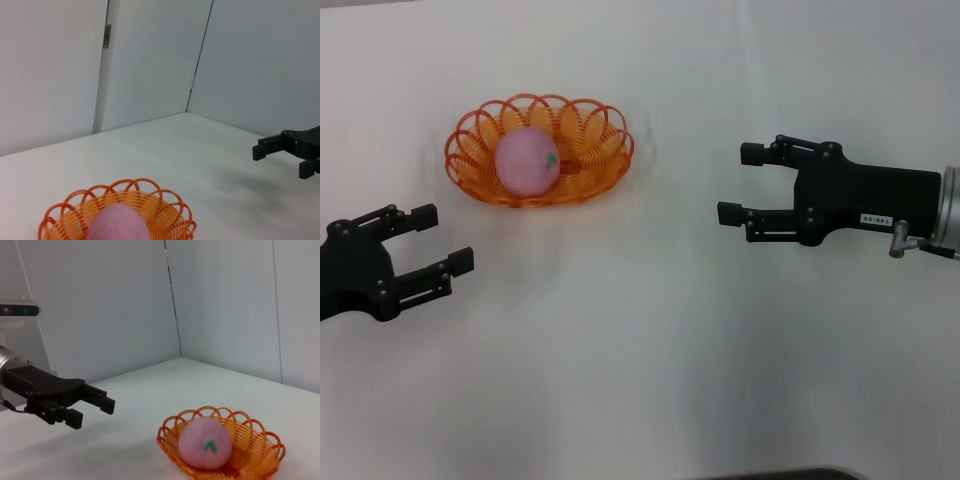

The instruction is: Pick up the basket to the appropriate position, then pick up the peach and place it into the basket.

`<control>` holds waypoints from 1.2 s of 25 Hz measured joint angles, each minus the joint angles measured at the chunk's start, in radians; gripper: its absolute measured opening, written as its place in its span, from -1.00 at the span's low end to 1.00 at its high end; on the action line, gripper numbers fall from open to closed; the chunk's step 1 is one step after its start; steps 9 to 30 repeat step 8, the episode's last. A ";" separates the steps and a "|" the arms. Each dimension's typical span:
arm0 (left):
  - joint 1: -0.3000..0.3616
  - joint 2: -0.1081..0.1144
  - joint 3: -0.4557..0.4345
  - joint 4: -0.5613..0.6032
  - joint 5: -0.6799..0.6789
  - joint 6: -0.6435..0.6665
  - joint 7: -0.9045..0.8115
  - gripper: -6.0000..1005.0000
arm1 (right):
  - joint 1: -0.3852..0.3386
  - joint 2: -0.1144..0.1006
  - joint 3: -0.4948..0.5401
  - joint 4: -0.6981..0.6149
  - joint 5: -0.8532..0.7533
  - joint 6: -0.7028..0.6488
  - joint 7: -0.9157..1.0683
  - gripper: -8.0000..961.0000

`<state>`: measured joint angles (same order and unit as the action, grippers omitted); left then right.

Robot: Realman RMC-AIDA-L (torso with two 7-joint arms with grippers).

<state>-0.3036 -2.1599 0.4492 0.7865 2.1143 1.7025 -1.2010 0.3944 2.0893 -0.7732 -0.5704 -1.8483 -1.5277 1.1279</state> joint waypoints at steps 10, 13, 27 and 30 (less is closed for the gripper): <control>0.000 0.000 0.000 0.000 -0.001 0.000 0.000 0.47 | 0.001 0.000 0.001 0.002 0.000 0.000 -0.001 0.87; 0.000 0.000 0.000 0.000 -0.001 0.000 0.000 0.47 | 0.001 0.000 0.001 0.002 0.000 0.000 -0.001 0.87; 0.000 0.000 0.000 0.000 -0.001 0.000 0.000 0.47 | 0.001 0.000 0.001 0.002 0.000 0.000 -0.001 0.87; 0.000 0.000 0.000 0.000 -0.001 0.000 0.000 0.47 | 0.001 0.000 0.001 0.002 0.000 0.000 -0.001 0.87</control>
